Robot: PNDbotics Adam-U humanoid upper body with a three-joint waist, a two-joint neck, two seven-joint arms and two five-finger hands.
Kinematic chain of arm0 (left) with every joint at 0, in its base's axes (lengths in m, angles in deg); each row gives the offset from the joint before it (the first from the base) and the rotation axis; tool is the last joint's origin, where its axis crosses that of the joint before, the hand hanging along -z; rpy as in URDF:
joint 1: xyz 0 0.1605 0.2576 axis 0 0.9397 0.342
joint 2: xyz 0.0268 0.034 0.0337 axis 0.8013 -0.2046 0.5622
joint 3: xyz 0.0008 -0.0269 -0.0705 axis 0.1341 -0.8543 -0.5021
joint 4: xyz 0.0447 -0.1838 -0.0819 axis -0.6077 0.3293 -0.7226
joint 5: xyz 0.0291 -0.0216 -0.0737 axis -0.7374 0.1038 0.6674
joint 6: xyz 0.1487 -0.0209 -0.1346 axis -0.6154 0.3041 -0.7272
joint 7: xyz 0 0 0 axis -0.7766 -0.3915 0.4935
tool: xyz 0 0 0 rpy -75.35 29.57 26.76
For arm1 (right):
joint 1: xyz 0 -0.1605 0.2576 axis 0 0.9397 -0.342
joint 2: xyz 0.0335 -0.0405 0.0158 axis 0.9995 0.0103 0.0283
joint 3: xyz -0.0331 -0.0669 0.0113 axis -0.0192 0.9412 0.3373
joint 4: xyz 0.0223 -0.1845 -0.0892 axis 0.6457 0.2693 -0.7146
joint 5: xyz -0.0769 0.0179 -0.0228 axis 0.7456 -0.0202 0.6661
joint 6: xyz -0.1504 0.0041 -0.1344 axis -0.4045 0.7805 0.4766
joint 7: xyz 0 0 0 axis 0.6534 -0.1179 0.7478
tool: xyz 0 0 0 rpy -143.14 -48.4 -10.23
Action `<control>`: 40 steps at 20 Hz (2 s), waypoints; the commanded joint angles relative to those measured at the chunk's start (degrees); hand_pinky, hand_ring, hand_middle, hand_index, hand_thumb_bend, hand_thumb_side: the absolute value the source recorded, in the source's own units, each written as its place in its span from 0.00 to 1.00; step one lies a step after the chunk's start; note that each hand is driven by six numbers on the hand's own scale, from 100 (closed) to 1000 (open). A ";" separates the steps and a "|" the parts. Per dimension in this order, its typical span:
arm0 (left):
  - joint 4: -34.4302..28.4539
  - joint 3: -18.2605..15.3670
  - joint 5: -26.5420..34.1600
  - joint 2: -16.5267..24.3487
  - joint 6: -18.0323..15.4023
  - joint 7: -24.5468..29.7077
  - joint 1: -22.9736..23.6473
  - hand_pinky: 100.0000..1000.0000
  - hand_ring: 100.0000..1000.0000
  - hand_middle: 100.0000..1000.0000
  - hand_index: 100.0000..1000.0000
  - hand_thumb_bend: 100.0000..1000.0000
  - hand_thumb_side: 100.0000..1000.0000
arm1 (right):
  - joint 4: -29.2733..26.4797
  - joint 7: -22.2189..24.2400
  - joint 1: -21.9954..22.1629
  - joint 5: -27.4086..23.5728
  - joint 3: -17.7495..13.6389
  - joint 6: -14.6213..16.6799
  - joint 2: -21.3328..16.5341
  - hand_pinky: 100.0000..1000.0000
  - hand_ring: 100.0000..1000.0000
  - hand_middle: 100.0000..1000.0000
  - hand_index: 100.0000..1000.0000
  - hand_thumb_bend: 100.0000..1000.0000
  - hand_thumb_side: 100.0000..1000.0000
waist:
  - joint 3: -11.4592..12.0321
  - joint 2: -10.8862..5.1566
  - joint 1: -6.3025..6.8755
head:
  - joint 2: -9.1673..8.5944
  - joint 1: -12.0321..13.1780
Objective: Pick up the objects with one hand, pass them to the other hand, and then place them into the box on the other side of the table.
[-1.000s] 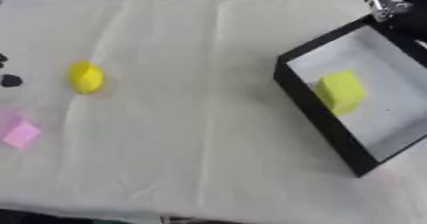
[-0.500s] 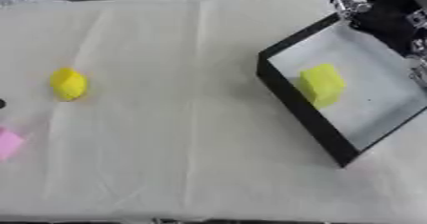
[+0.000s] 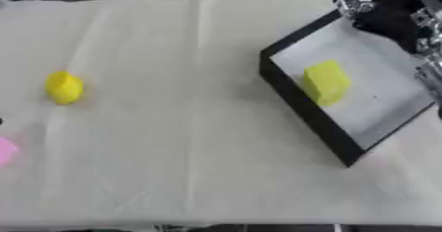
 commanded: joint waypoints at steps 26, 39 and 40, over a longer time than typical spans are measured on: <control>-5.27 -4.52 -0.86 -0.13 0.34 0.89 7.51 0.93 0.84 0.76 0.85 0.64 0.40 | 1.36 -0.17 1.87 1.10 -1.12 -0.15 -2.73 1.00 1.00 0.80 1.00 0.00 0.20 | 1.55 -1.82 0.83 | 1.78 2.13; -3.95 -3.78 -2.41 -2.29 1.73 3.37 7.37 0.92 0.84 0.76 0.85 0.64 0.36 | 1.72 -0.27 2.18 1.21 -1.31 -0.20 -3.00 1.00 1.00 0.80 1.00 0.00 0.20 | 1.83 -1.78 1.33 | 1.75 1.86; -3.80 -3.77 -2.52 -2.42 1.83 3.45 7.35 0.92 0.84 0.76 0.85 0.64 0.36 | 1.75 -0.26 2.18 1.20 -1.32 -0.21 -3.00 1.00 1.00 0.80 1.00 0.00 0.20 | 1.84 -1.78 1.35 | 1.74 1.88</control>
